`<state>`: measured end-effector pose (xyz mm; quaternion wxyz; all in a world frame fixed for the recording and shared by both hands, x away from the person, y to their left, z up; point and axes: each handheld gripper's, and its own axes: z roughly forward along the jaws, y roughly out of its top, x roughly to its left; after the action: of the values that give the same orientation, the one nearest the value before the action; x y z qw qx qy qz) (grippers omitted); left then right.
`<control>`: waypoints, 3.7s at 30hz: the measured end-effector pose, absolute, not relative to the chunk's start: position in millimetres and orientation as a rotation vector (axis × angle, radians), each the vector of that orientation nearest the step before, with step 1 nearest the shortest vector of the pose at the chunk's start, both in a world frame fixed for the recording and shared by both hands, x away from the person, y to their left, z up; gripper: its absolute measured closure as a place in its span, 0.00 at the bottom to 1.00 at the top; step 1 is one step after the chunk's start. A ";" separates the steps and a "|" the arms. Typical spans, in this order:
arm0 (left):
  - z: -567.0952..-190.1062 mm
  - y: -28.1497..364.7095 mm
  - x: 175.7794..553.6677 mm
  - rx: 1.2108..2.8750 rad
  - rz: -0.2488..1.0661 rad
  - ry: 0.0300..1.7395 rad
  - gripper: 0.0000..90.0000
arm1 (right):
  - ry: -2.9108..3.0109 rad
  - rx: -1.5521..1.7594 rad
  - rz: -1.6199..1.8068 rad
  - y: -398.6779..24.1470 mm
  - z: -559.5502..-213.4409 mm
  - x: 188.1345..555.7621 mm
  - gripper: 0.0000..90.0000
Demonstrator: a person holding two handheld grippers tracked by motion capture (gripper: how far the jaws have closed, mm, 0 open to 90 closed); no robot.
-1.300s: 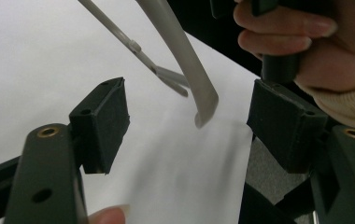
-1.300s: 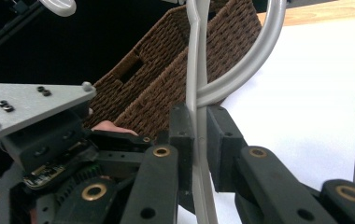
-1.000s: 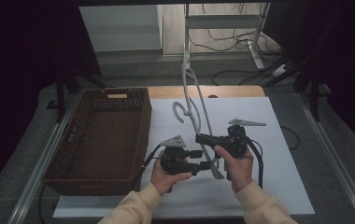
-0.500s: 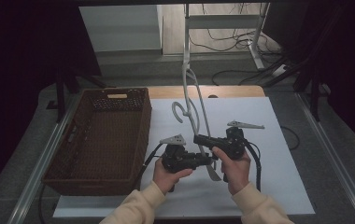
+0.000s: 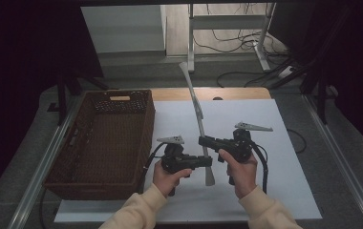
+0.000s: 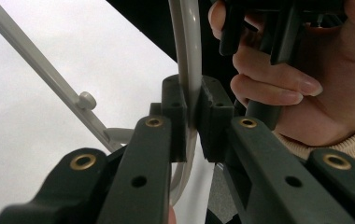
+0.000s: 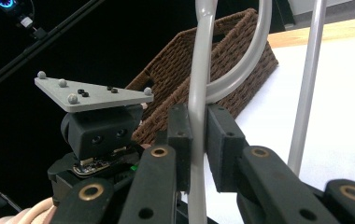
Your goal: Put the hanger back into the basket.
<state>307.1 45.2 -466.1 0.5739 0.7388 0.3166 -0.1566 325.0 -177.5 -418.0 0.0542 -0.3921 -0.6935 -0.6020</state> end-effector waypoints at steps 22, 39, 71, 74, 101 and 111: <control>-458.3 58.0 304.2 1.750 -0.372 0.735 0.91 | -2.200 -1.315 -1.780 -276.3 -426.9 327.7 0.34; -430.4 81.1 286.3 1.806 -0.455 0.624 0.91 | -2.246 -1.382 -1.673 -297.8 -446.8 330.9 0.34; -363.1 198.4 278.8 1.873 -0.326 0.590 0.91 | -2.307 -1.398 -1.623 -294.2 -452.8 333.3 0.34; -360.3 207.5 279.6 1.880 -0.321 0.593 0.91 | -2.311 -1.397 -1.618 -294.0 -453.2 333.4 0.34; -383.4 289.5 303.2 2.003 -0.263 0.743 0.91 | -2.326 -1.433 -1.590 -295.6 -459.3 336.6 0.34; -396.6 306.8 301.8 2.030 -0.267 0.773 0.91 | -2.334 -1.435 -1.576 -294.4 -460.8 337.0 0.34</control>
<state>301.8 306.8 -396.6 0.4589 0.8241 0.3140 -0.1082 337.0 -294.4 -460.8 -0.0092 -0.4540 -0.7384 -0.4986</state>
